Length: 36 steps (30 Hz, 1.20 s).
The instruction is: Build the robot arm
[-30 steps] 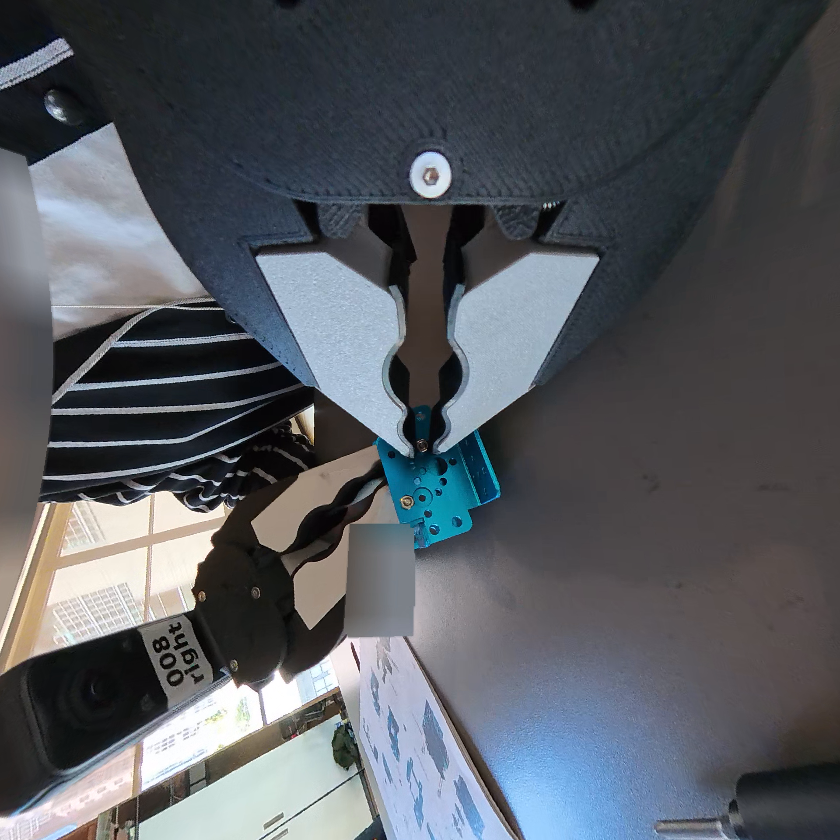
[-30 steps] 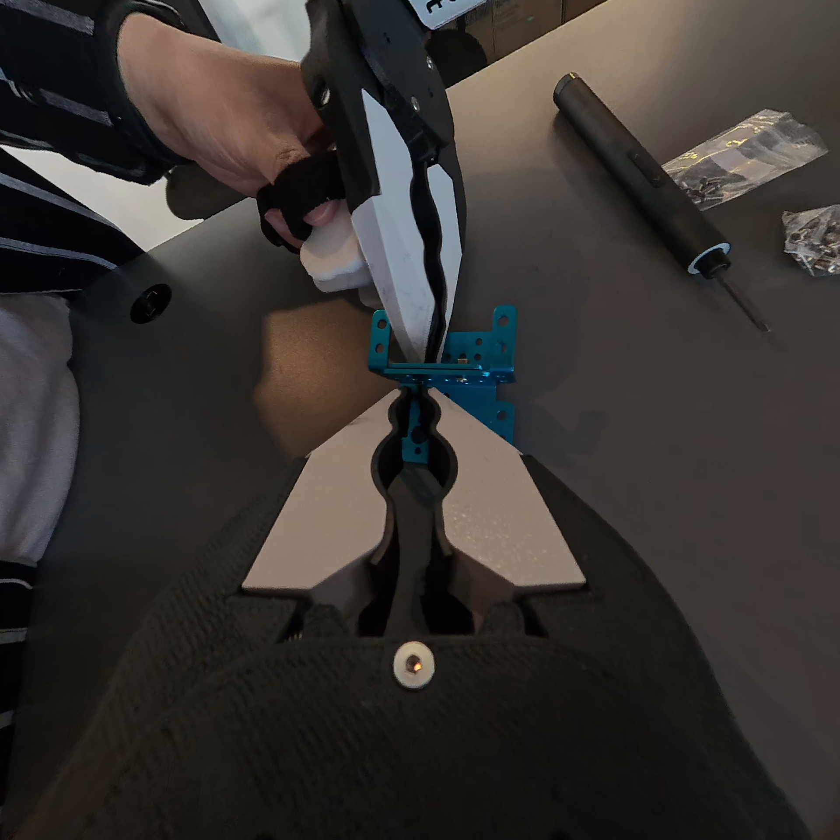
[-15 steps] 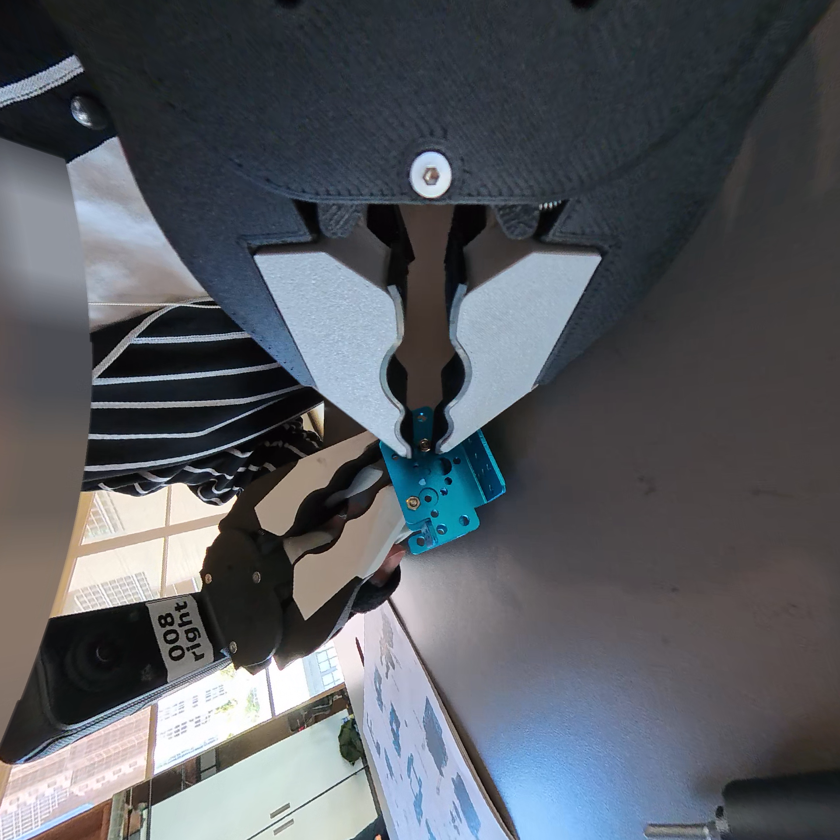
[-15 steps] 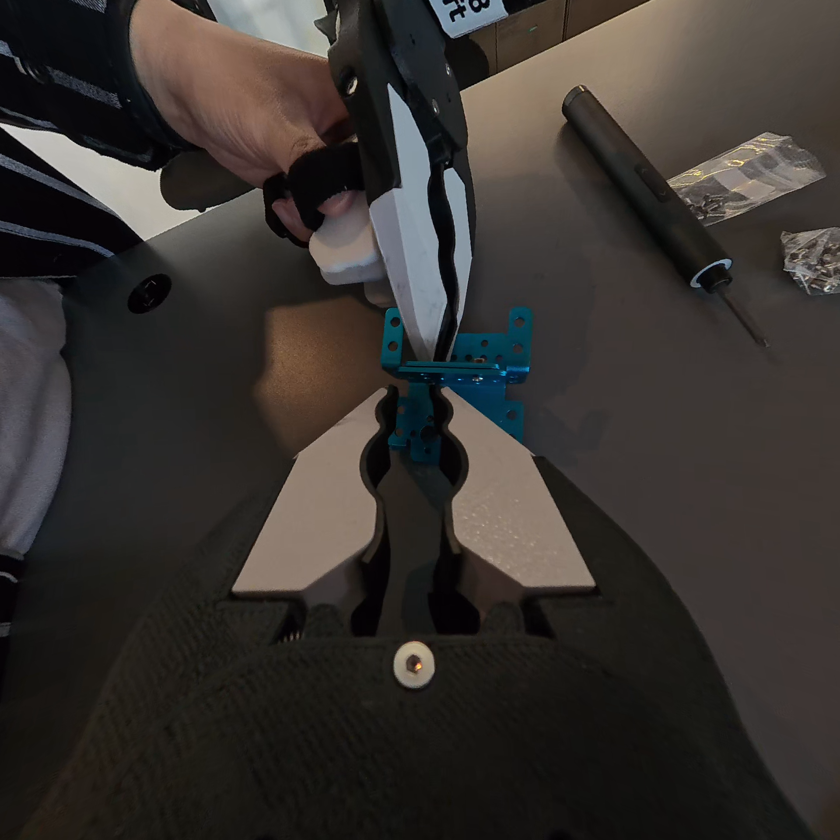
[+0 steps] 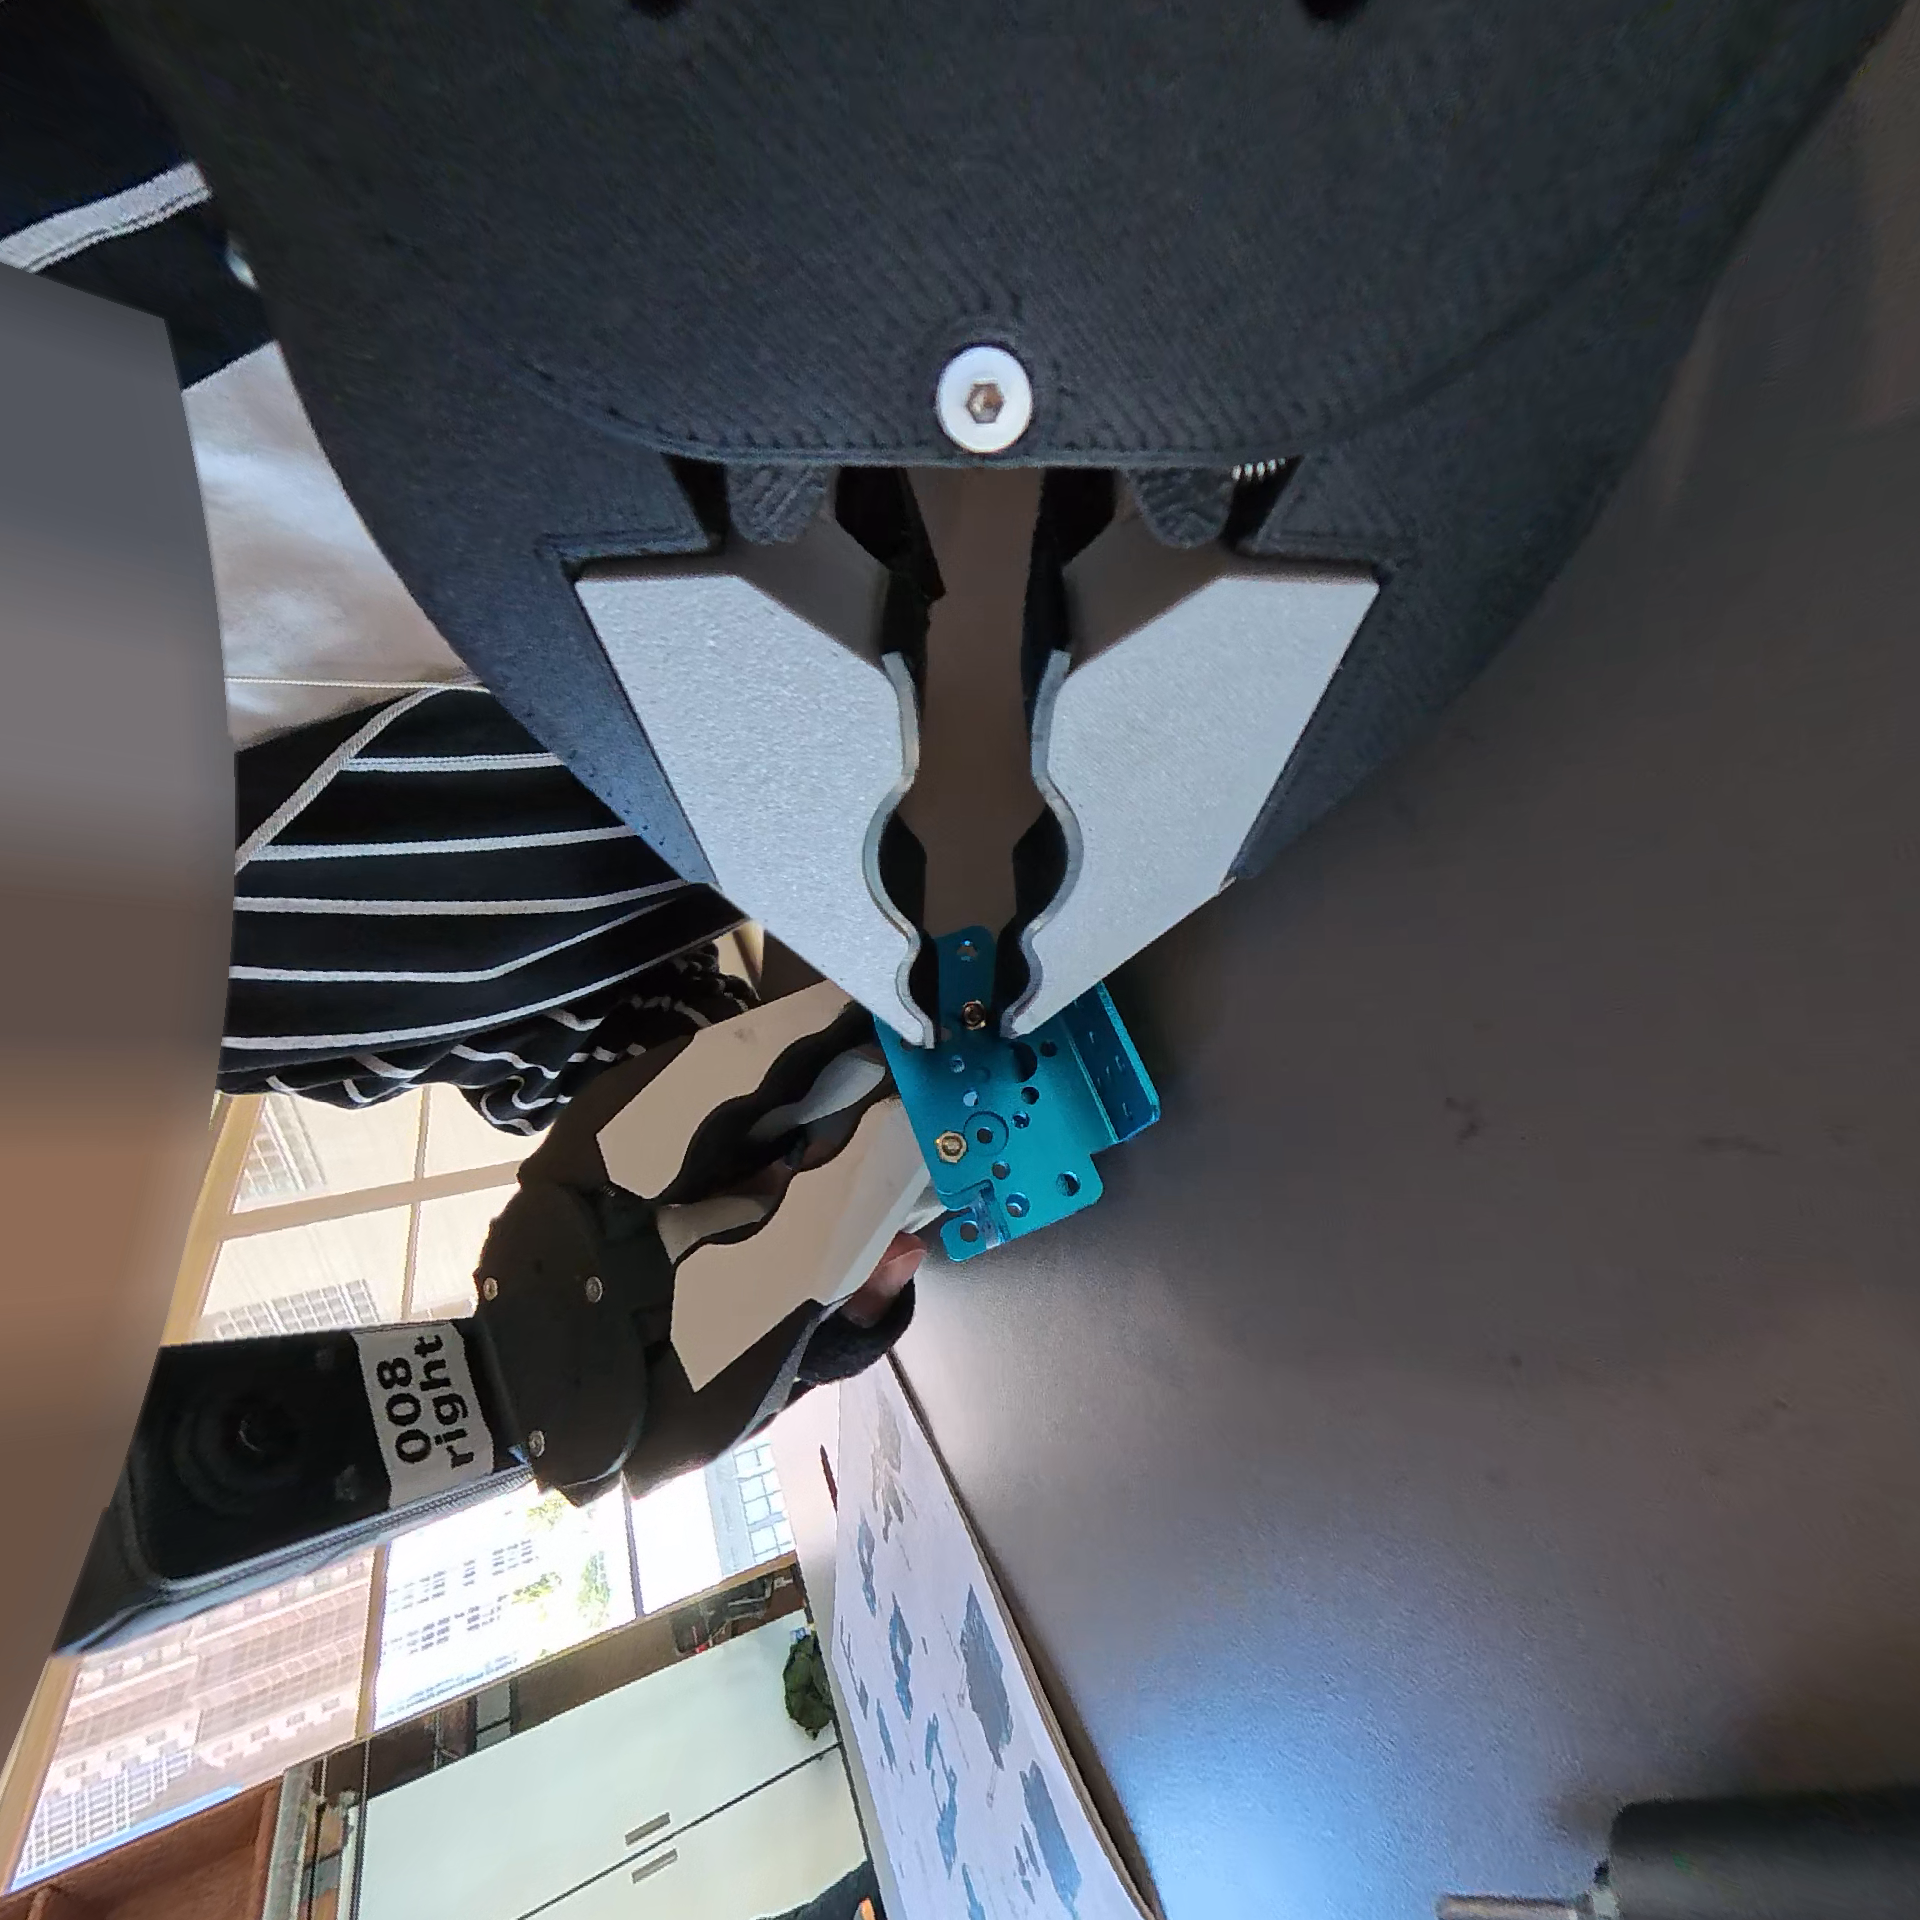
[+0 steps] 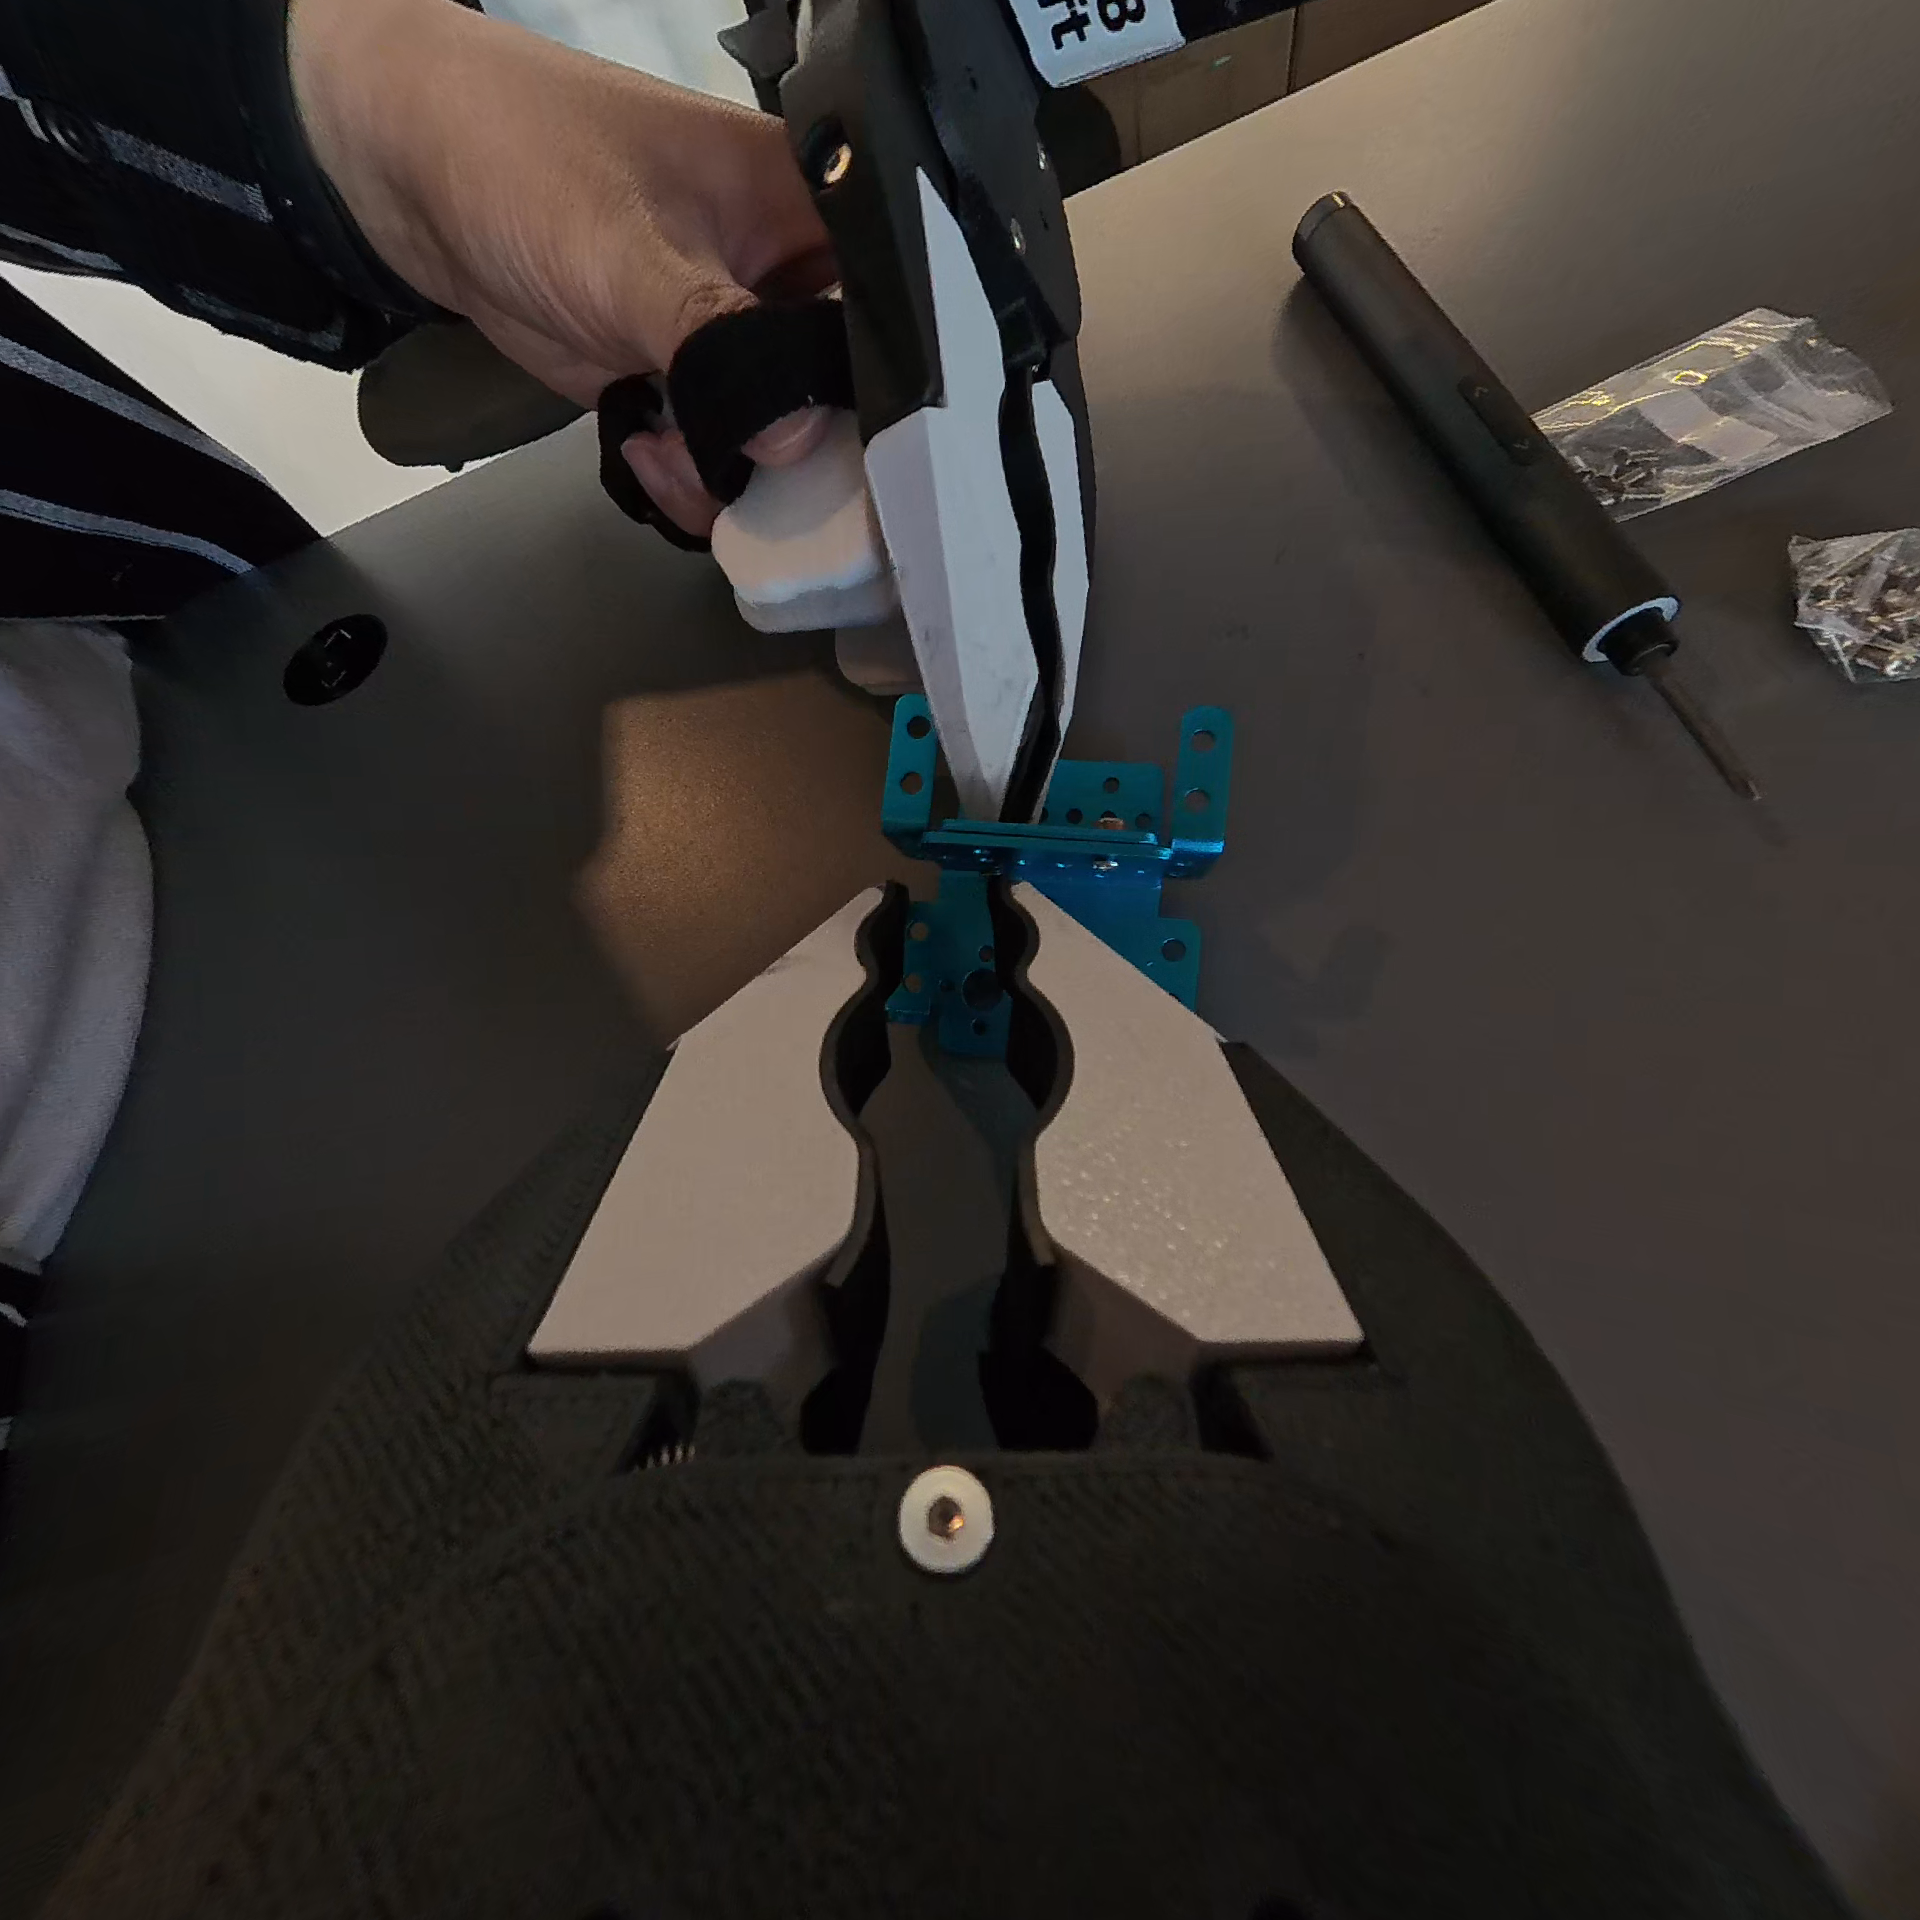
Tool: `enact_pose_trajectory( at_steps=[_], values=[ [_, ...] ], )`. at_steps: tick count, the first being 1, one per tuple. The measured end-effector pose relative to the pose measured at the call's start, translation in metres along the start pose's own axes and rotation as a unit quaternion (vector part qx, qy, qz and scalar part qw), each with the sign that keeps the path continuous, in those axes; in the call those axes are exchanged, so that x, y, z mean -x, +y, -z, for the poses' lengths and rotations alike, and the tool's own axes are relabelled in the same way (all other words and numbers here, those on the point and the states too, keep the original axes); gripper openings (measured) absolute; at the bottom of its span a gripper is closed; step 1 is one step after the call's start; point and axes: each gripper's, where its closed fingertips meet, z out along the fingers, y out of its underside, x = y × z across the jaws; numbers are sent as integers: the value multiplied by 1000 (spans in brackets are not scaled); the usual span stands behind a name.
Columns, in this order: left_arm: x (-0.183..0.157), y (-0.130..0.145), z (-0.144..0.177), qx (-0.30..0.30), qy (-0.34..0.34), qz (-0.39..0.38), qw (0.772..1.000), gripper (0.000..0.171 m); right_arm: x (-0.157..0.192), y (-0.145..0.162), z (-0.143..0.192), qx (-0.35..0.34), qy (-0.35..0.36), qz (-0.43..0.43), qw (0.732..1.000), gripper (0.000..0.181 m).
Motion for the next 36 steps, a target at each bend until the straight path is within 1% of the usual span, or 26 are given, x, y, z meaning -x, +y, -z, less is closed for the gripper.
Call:
enact_pose_trajectory(
  at_steps=[11, 15, 19, 21, 24, 26, 28, 32, 36],
  values=[
    [0, -3, 2, -9, 3, 10, 1000, 12, 2, 1, -1, 3, 1, 11, 1000, 17],
    [-3, -6, 9, -28, 5, -5, 1000, 18, 1, 0, 0, 2, 5, 12, 1000, 17],
    [-9, -8, 18, -53, 12, -22, 998, 17, 0, 1, 0, 6, 16, 28, 999, 17],
    [-12, -10, 23, -67, 8, -45, 997, 17, 1, 2, 0, 8, 21, 39, 999, 18],
    [-12, -11, 34, -83, -11, -102, 991, 16, 0, 2, 2, 10, 30, 57, 998, 22],
    [-7, -8, 40, -80, -32, -132, 987, 16, 2, 0, 5, 1, 33, 62, 998, 25],
    [-4, -4, 43, -72, -38, -149, 985, 17, 3, -6, 8, -14, 40, 55, 998, 26],
    [-9, -2, 49, -63, -33, -200, 977, 18, 1, -18, 19, -54, 97, 16, 994, 26],
    [-6, 3, 52, -26, -62, -293, 954, 22, 7, -17, 30, -62, 178, -34, 981, 26]
  ],
)
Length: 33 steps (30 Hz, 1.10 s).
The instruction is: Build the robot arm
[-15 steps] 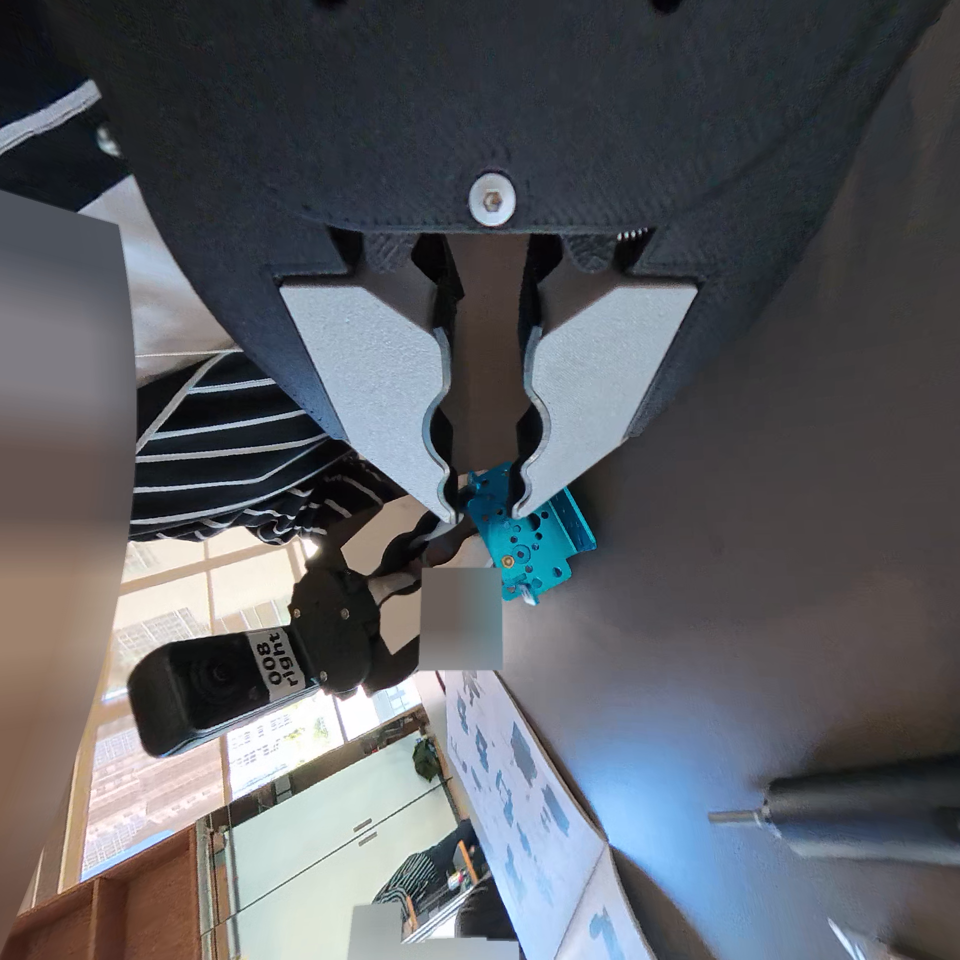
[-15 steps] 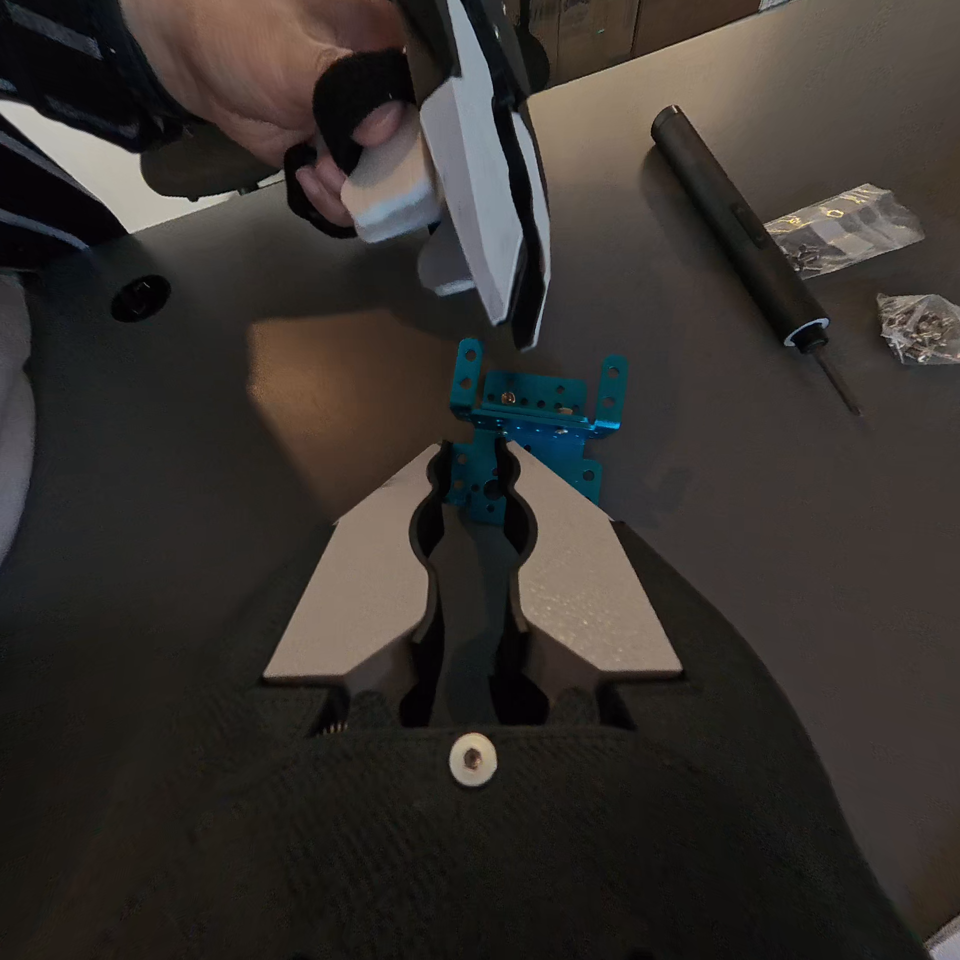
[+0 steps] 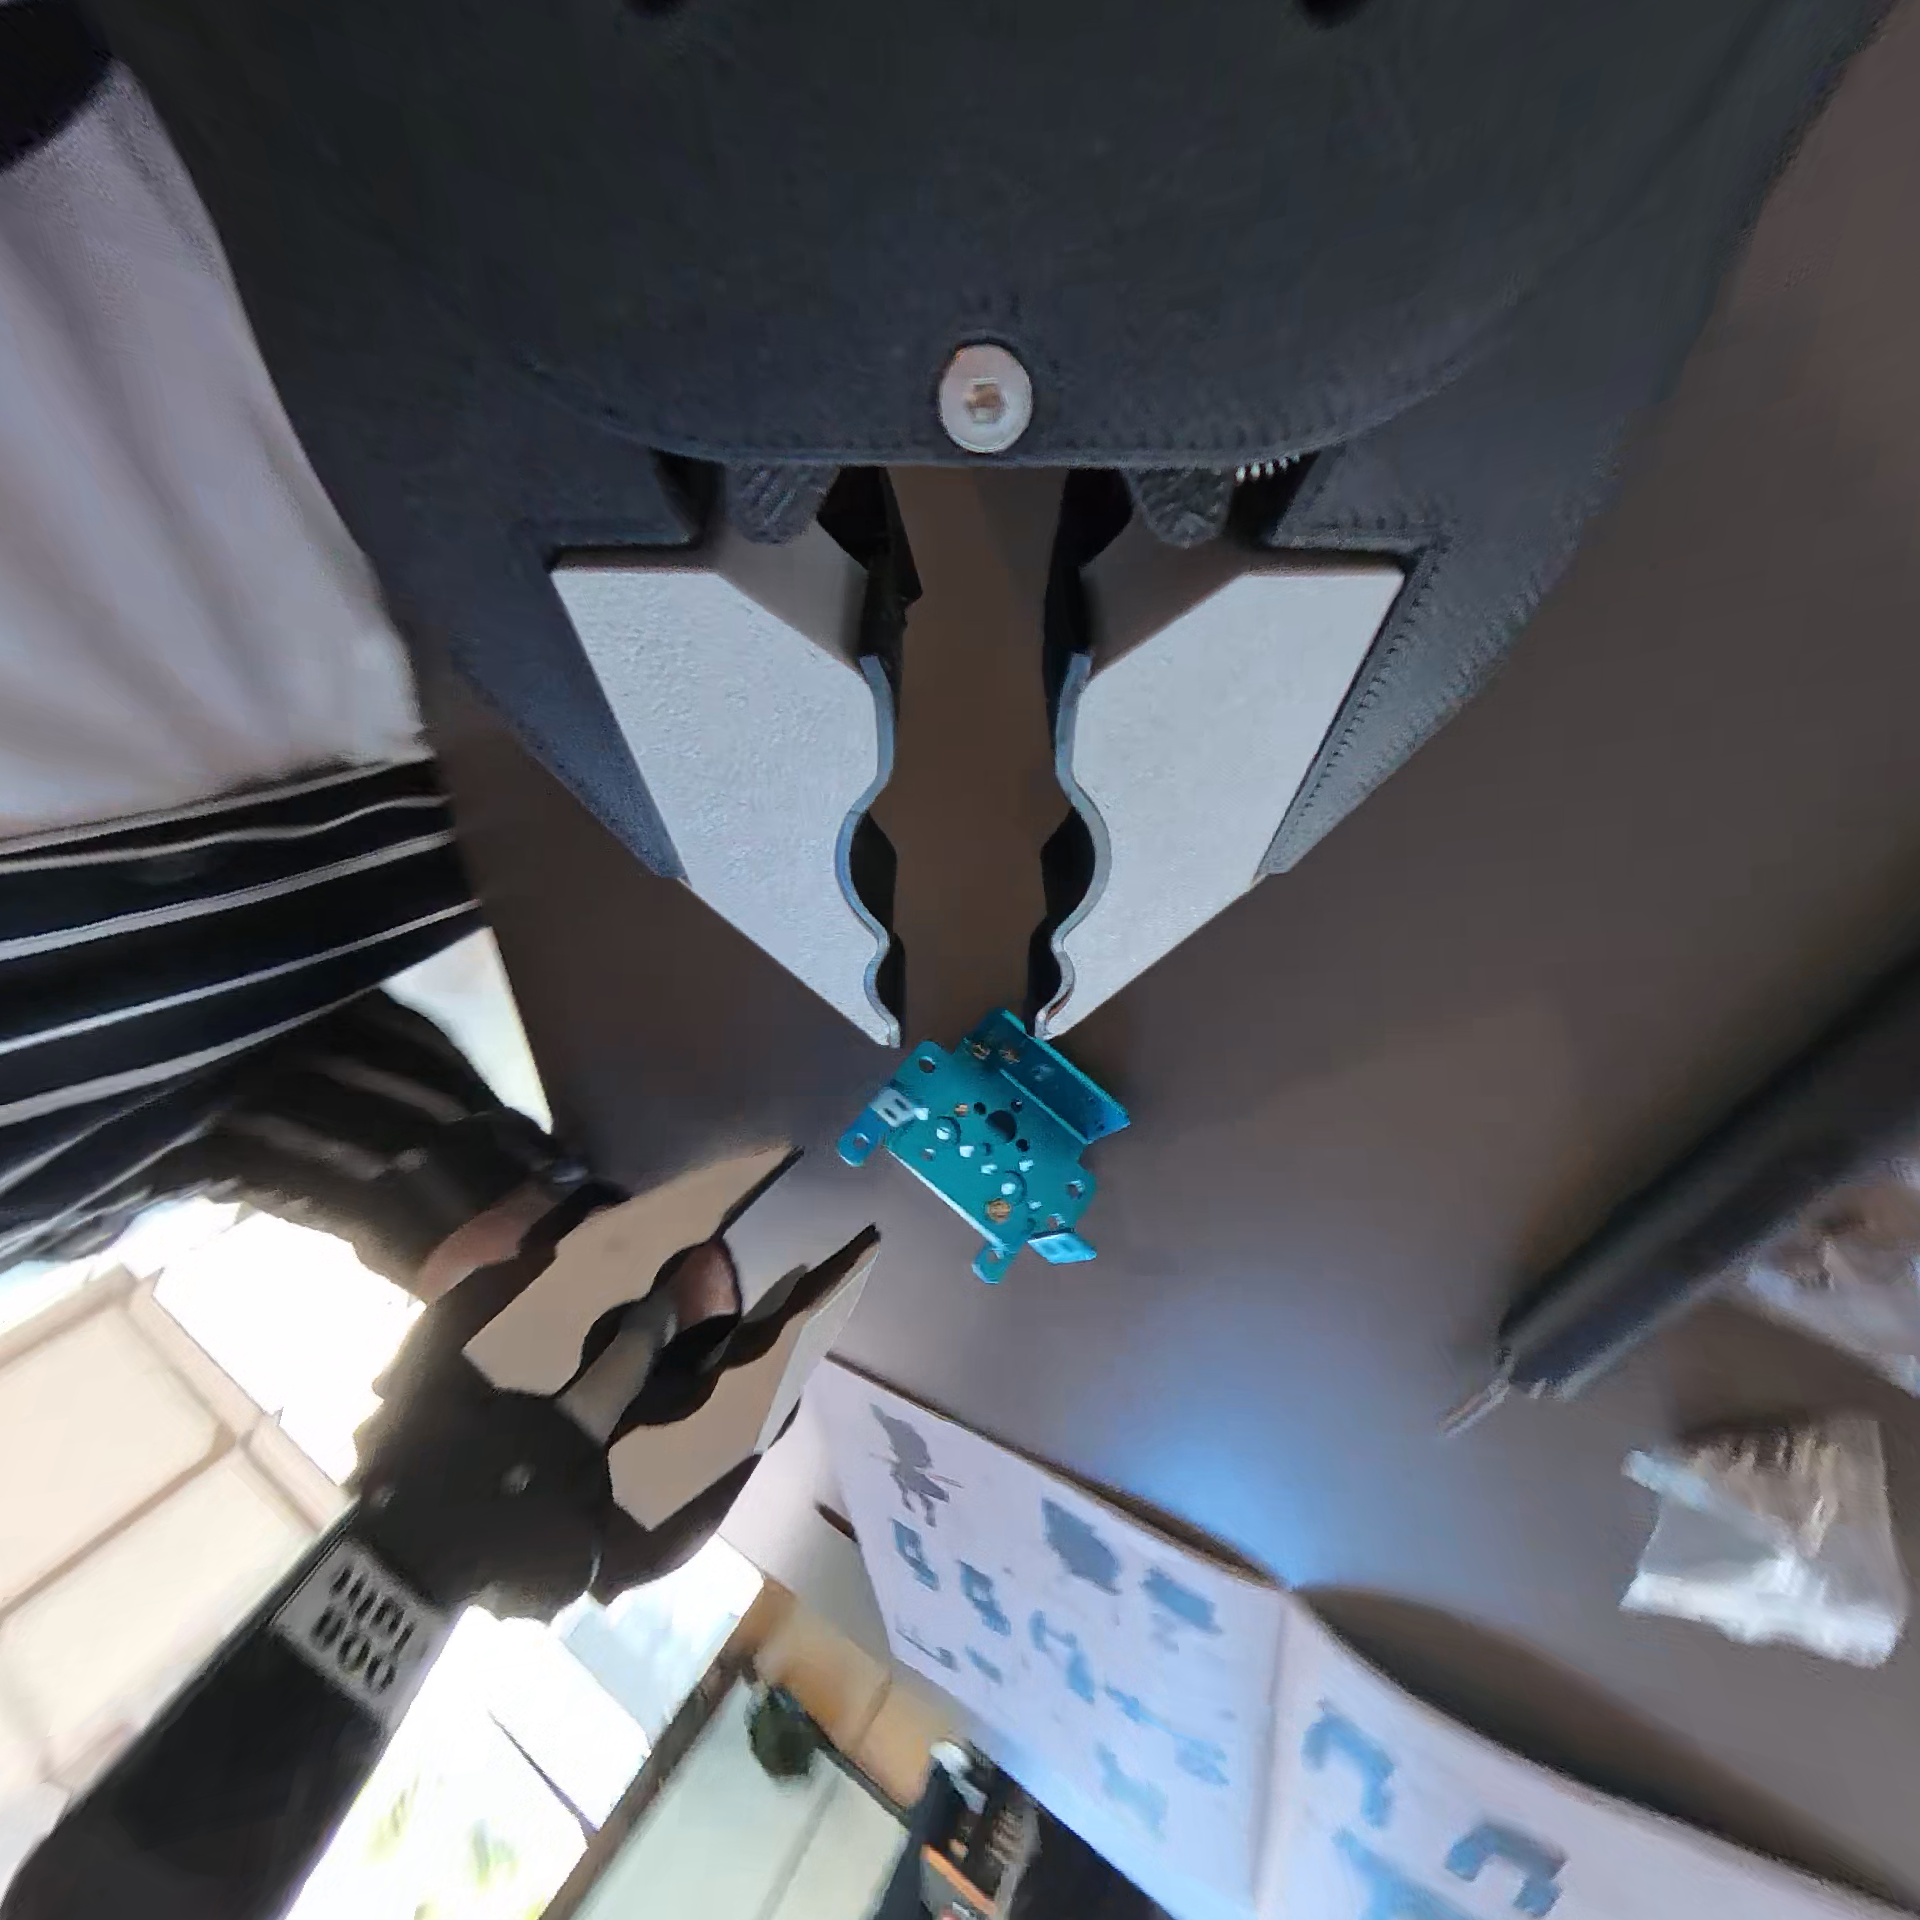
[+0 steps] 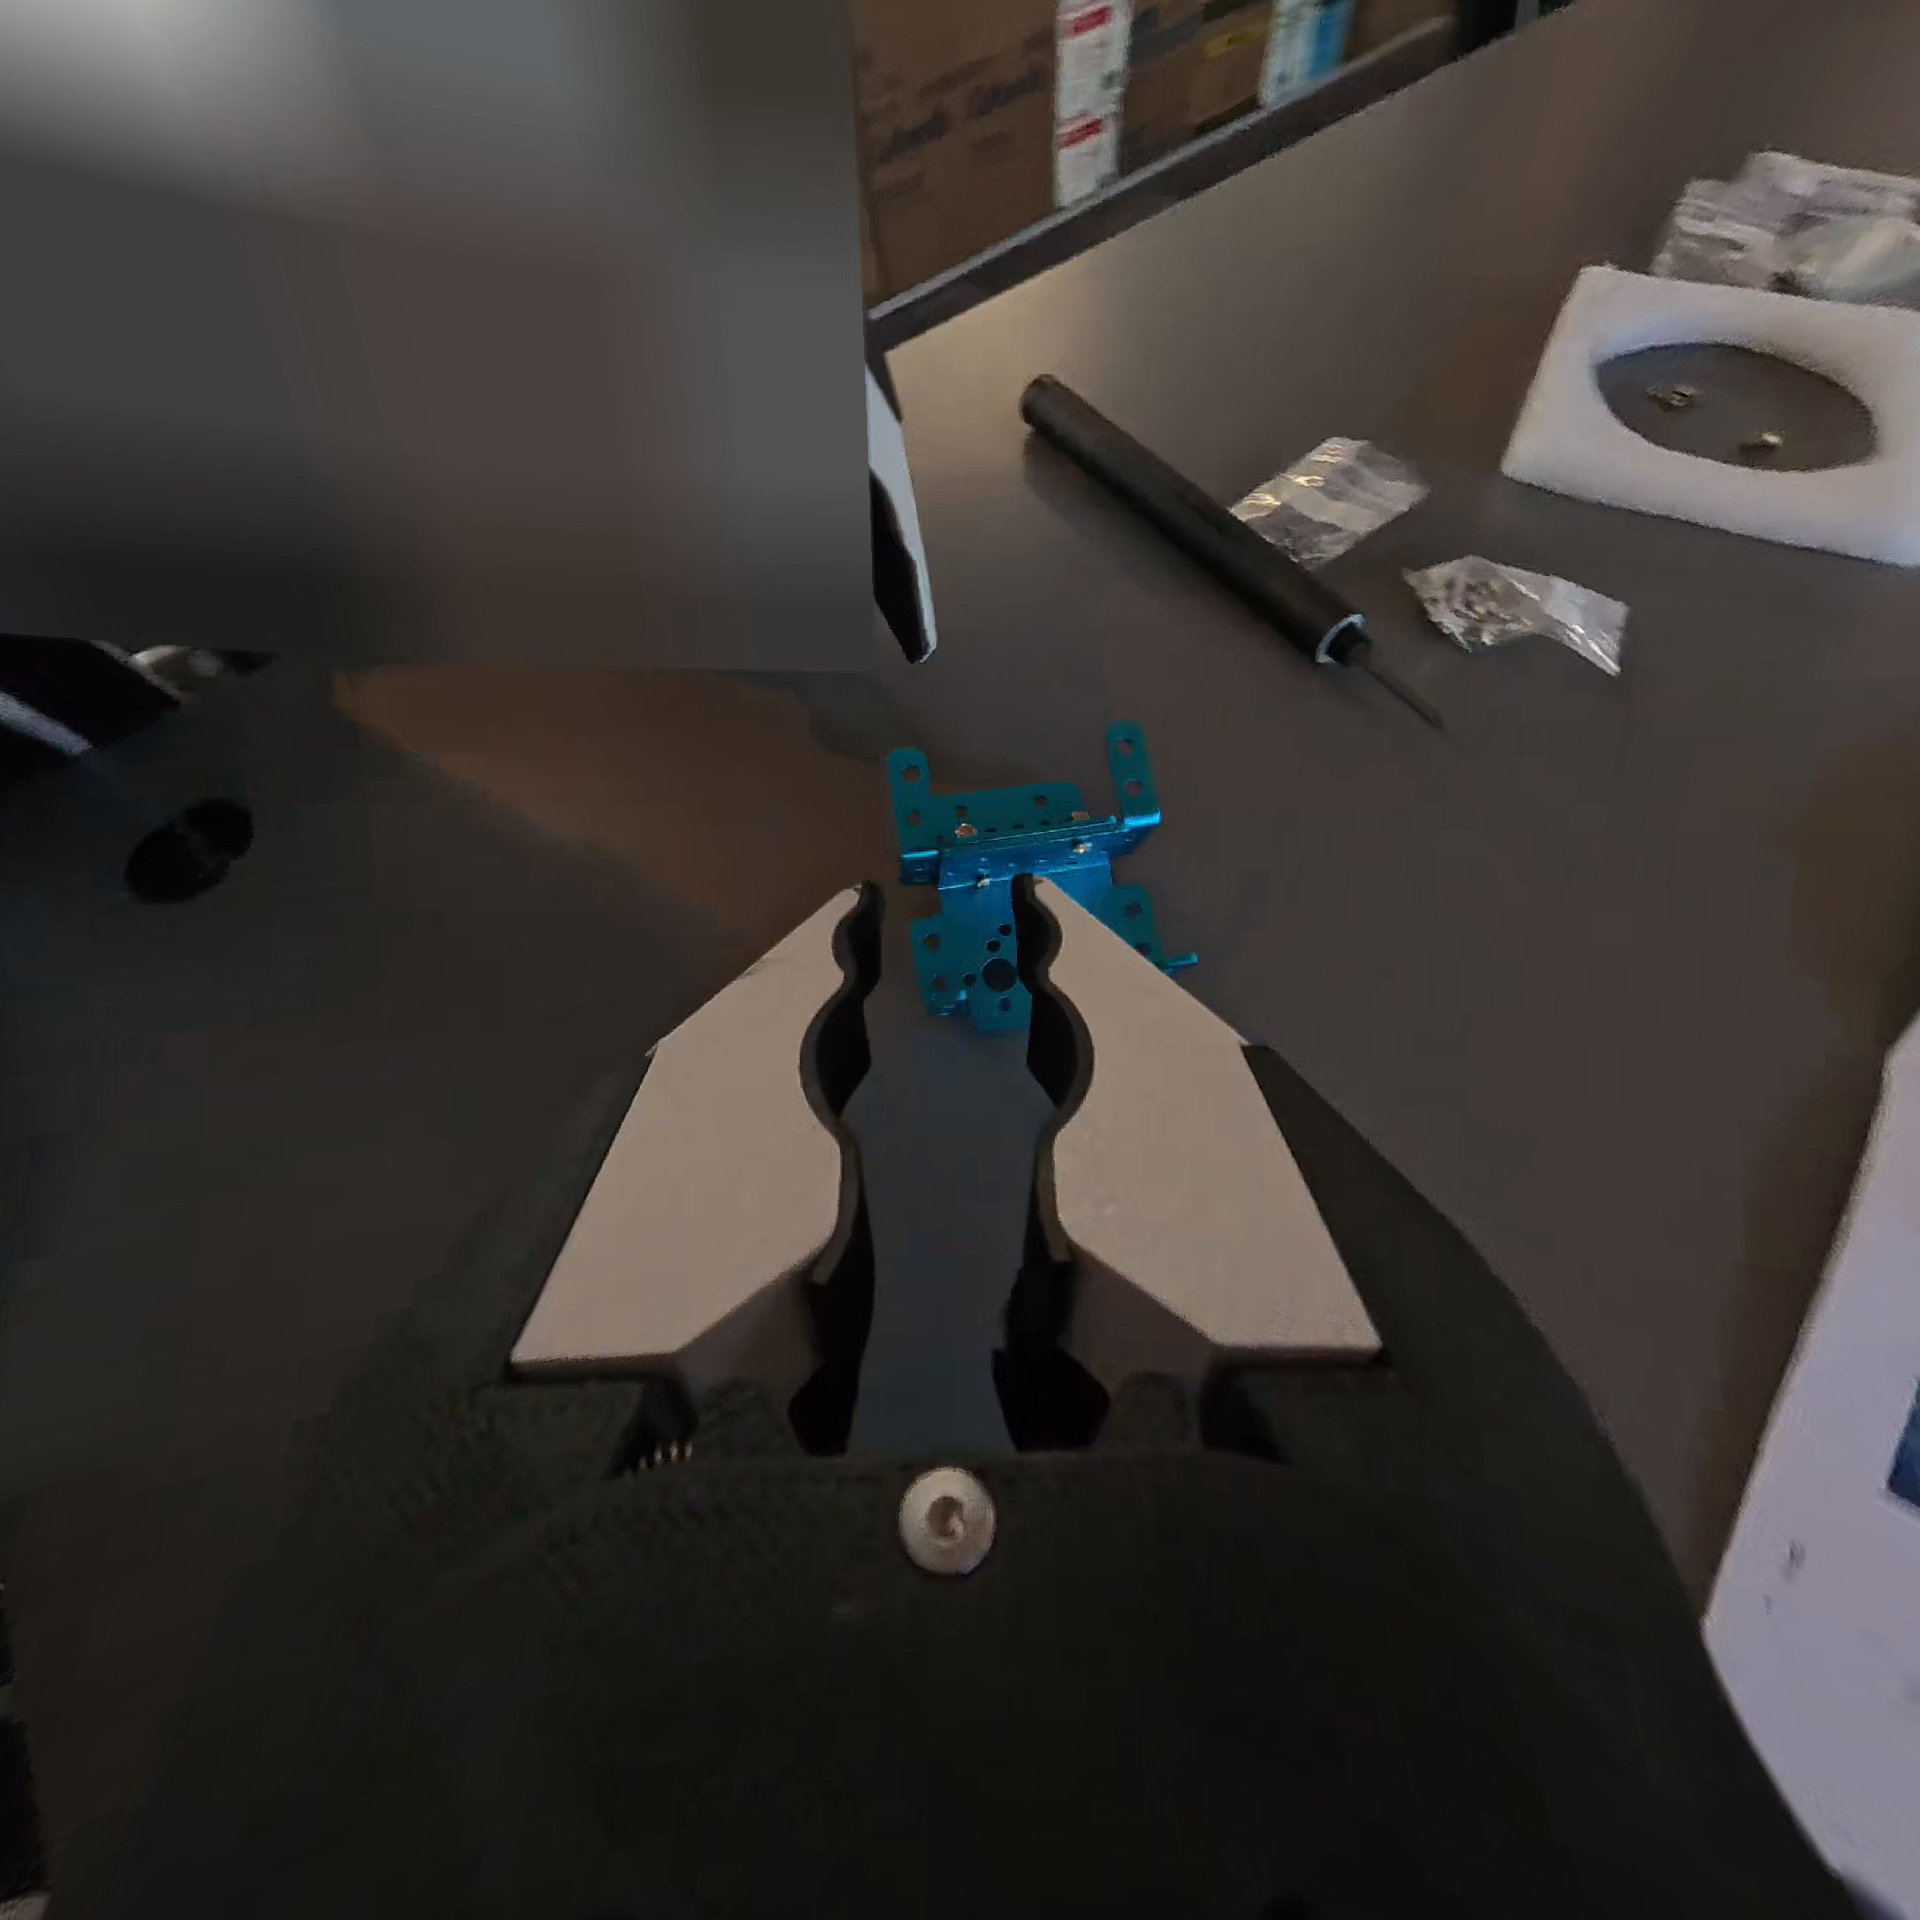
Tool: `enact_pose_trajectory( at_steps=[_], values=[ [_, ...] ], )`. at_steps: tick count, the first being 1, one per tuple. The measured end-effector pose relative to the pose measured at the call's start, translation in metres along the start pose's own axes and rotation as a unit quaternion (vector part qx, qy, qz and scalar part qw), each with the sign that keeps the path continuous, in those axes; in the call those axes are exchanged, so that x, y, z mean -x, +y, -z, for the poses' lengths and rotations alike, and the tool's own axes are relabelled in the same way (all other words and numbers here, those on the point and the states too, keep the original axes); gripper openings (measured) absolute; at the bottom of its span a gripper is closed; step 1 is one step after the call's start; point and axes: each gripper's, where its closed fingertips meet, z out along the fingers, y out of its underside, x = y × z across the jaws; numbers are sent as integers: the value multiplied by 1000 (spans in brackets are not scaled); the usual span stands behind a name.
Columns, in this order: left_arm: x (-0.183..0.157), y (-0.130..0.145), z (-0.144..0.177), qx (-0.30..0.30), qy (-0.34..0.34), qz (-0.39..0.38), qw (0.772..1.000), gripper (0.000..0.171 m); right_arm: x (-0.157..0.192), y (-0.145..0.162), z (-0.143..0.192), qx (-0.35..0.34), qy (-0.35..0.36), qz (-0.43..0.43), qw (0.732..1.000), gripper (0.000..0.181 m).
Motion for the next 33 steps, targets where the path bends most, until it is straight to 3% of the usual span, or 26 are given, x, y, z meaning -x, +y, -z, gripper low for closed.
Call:
enact_pose_trajectory(
  at_steps=[6, 11, 14, 19, 24, 28, 33],
  values=[
    [-15, -9, 7, -20, 27, -154, 988, 22, 26, -13, 14, 3, 158, -27, 987, 26],
    [-15, -9, 32, -43, -4, -241, 970, 31, 70, -16, 14, 9, 280, -2, 960, 25],
    [-21, 5, 55, -23, -12, -240, 970, 40, 97, -7, 2, 5, 287, -25, 958, 25],
    [-30, 25, 81, -24, -27, -265, 964, 35, 113, -12, -6, -32, 288, -51, 956, 25],
    [-39, 32, 59, 18, -44, -360, 932, 34, 124, -14, -3, -70, 288, -69, 953, 27],
    [-29, 35, 28, 62, -63, -443, 892, 33, 107, 0, 13, -62, 350, -84, 931, 27],
    [-22, 34, -1, 88, -17, -460, 883, 45, 84, 3, 18, -76, 398, -112, 907, 40]
  ],
)
